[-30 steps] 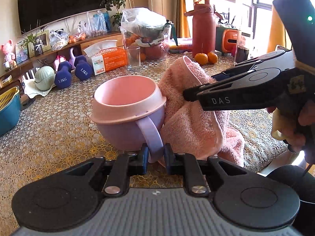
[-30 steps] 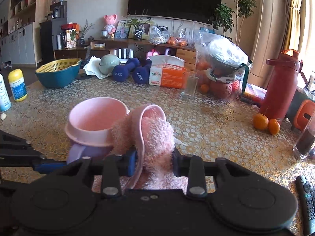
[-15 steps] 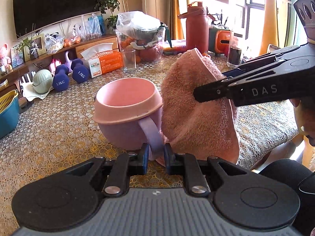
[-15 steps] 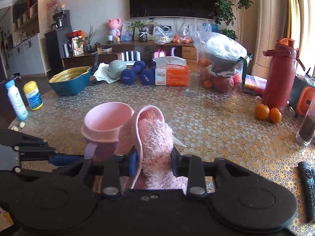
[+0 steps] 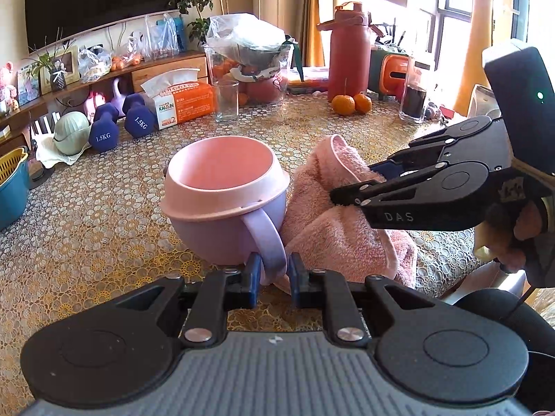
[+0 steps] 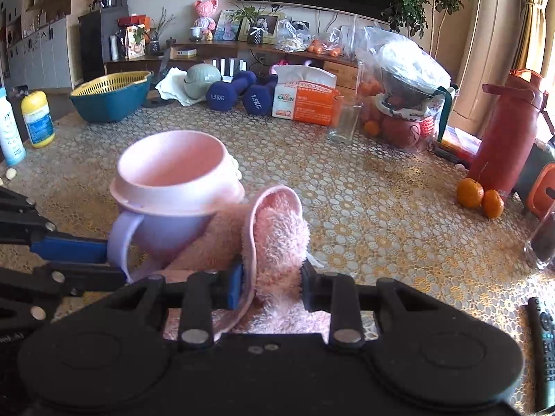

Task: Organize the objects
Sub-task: 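Lift the lavender mug by its handle with the left gripper toward the towel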

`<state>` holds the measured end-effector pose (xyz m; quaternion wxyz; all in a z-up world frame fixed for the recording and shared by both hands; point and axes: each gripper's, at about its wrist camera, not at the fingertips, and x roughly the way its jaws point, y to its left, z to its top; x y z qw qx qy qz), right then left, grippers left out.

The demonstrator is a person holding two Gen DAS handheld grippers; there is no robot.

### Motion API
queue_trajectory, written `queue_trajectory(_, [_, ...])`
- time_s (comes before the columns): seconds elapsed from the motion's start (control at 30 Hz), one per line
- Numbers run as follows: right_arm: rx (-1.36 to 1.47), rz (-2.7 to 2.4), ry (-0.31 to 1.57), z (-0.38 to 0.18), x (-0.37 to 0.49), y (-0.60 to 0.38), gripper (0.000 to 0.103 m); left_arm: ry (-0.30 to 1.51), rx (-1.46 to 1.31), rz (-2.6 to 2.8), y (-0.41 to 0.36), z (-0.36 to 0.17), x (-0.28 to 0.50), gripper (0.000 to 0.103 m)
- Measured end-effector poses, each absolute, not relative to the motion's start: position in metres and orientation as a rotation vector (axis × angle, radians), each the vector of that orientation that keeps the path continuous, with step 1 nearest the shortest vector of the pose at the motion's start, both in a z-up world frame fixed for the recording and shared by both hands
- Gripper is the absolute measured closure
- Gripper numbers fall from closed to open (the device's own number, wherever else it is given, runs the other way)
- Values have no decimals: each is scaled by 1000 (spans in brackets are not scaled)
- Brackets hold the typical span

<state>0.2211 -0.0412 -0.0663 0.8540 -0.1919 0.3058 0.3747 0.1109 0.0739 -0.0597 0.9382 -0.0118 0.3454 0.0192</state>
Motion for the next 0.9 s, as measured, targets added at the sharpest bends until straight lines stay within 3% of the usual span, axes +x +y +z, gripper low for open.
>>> queue_trajectory(0.5, [-292,792,668,-63,232,-79,79,738,-6,58,67,-72,137,81])
queue_trajectory(0.9, [-241,880,615,-44,216,-70,84,678,-192,-1,91,-40,127,88])
